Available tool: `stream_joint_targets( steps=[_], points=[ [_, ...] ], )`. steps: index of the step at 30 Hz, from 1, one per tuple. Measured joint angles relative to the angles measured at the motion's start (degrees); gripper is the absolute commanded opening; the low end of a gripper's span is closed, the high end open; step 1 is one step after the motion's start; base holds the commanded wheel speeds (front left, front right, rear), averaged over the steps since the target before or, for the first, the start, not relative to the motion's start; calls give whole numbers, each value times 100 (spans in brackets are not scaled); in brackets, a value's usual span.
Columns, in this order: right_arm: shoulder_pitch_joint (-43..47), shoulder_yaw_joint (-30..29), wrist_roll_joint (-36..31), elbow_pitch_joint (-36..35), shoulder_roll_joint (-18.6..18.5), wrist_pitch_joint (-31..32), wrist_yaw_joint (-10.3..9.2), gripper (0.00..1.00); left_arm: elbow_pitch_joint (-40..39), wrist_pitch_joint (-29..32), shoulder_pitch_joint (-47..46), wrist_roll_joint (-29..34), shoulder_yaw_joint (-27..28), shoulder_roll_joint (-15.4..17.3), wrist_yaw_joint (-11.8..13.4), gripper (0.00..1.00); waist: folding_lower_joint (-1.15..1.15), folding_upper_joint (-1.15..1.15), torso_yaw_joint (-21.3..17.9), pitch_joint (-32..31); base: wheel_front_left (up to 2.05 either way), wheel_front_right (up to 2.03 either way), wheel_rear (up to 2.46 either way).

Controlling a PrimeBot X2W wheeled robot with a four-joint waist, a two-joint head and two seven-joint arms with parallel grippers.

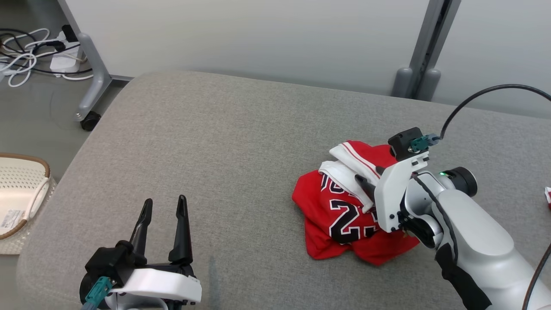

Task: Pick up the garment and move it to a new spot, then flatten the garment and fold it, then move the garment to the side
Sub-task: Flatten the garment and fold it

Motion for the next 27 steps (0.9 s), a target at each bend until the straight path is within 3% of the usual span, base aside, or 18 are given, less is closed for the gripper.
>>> stream_joint_targets(
  steps=[4, 11, 20, 27],
  points=[
    [6, -181, -88, -98, -1, -338, 1, 0, -5, 0, -1, 29, 25, -1, 2, 100, 0, 0, -125, 19, 0, 0, 0],
    [293, -998, -14, -383, -86, -1050, 1, 0, 12, 0, -24, 116, 91, -1, -20, 100, 0, 0, -478, 12, 0, 0, 0],
    [1506, -1922, 666, -1363, -112, -1528, 0, 0, 48, 0, -62, 202, 147, -1, -87, 100, 0, 0, -1047, 51, 0, 0, 0],
    [2309, -2392, 787, -1848, 11, -1723, 0, 0, 141, 0, -155, 256, 181, -2, -160, 100, 0, 0, -1470, 97, 0, 0, 0]
  ],
)
